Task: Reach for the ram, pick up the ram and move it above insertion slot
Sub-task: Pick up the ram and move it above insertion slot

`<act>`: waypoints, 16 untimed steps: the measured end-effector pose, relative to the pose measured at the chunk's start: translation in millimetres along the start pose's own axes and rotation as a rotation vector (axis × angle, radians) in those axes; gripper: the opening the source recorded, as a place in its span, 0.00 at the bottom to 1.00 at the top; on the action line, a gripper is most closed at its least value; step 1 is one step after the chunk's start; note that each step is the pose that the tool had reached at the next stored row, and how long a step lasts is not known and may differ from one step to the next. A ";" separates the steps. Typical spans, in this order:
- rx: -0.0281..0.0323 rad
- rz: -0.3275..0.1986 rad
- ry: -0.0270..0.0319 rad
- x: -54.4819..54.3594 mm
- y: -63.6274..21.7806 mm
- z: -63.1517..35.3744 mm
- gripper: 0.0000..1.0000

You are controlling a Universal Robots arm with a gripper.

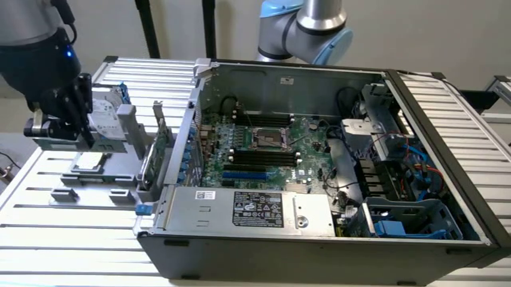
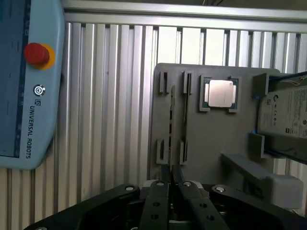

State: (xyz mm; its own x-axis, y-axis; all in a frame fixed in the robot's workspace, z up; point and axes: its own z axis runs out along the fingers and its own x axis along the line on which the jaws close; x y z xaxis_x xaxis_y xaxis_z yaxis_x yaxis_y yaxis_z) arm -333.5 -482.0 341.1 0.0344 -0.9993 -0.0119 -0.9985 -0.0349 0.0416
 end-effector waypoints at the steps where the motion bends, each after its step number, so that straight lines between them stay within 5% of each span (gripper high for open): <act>1: 0.0001 -0.001 -0.0013 0.1 -3.4 -4.4 0.13; 10: 0.0003 -0.005 -0.0141 0.8 -36.9 -44.5 0.13; 16: -0.0010 -0.006 -0.0269 1.6 -63.3 -61.1 0.13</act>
State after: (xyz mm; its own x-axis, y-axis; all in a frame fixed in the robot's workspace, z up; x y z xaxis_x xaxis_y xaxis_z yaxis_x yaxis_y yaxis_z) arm -267.6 -482.1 399.5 0.0397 -0.9984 -0.0391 -0.9982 -0.0414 0.0423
